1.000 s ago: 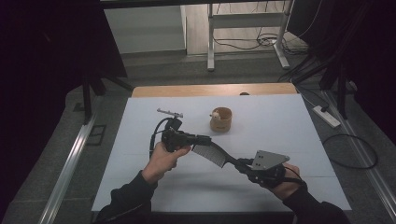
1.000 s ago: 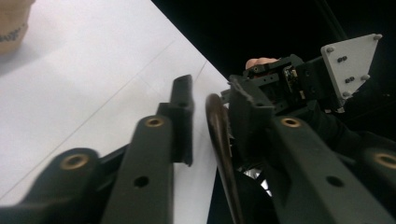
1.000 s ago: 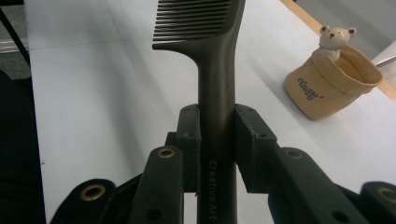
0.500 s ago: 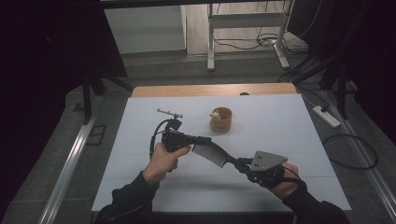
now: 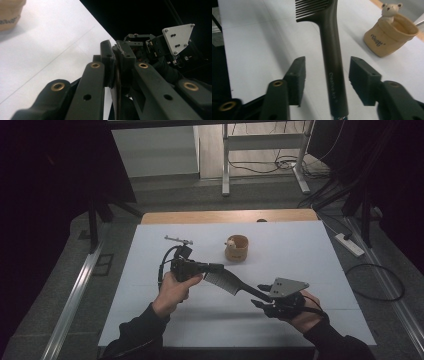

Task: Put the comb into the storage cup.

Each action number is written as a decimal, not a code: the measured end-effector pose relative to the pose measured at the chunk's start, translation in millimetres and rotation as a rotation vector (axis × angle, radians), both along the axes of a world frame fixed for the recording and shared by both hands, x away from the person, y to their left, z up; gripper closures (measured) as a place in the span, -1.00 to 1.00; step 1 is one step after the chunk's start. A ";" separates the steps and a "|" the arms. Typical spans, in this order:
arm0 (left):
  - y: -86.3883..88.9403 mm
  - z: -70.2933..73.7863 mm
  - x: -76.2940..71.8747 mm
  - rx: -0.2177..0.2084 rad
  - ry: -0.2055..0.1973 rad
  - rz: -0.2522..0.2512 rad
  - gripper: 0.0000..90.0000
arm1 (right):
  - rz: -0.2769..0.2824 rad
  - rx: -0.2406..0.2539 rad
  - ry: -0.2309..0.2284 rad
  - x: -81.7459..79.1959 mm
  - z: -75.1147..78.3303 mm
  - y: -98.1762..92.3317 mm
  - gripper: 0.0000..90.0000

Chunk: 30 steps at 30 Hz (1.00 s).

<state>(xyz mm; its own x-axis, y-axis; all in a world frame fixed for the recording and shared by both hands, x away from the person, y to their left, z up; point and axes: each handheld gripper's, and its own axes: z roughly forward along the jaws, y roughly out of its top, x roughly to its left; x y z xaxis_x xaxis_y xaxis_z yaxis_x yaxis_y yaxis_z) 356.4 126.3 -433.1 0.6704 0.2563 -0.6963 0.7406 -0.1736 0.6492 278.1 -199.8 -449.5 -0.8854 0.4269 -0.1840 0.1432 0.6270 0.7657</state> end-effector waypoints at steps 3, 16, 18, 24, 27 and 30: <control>1.7 1.7 -0.5 0.002 -0.011 0.011 0.85 | 0.001 0.008 0.021 1.0 -0.4 -0.7 -0.11; 8.3 7.6 -1.2 0.004 -0.052 0.038 0.85 | -0.080 0.028 0.090 8.2 -0.5 -6.4 -0.62; 9.2 7.9 -0.9 0.007 -0.058 0.042 0.85 | -0.087 0.029 0.094 8.7 -0.3 -7.3 -0.65; 13.5 9.3 -0.1 0.020 -0.070 0.063 0.85 | -0.119 0.044 0.132 11.4 0.0 -13.2 -0.84; 15.0 10.6 0.2 0.034 -0.086 0.068 0.85 | -0.129 0.048 0.163 14.0 -1.6 -18.0 -0.97; 17.2 12.0 1.3 0.036 -0.096 0.074 0.85 | -0.142 0.040 0.174 14.6 -2.8 -20.7 -1.00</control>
